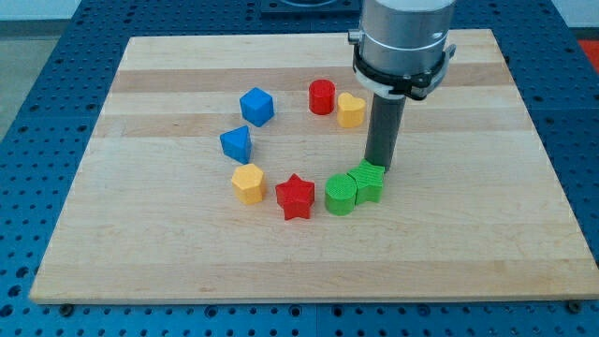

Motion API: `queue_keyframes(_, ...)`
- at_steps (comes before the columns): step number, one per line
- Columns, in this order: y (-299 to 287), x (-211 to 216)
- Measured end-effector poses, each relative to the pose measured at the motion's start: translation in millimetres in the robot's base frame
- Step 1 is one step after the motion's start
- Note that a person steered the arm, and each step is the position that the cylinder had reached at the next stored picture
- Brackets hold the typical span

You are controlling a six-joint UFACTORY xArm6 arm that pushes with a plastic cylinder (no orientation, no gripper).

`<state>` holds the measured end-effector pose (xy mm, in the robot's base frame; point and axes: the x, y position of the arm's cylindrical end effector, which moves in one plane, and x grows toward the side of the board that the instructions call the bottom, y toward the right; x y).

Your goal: Push the green star along with green circle closer to red star

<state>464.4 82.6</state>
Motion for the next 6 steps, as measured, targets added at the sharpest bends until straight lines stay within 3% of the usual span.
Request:
queue_keyframes(1,50,0)
queue_keyframes(2,52,15)
queue_keyframes(6,8,30)
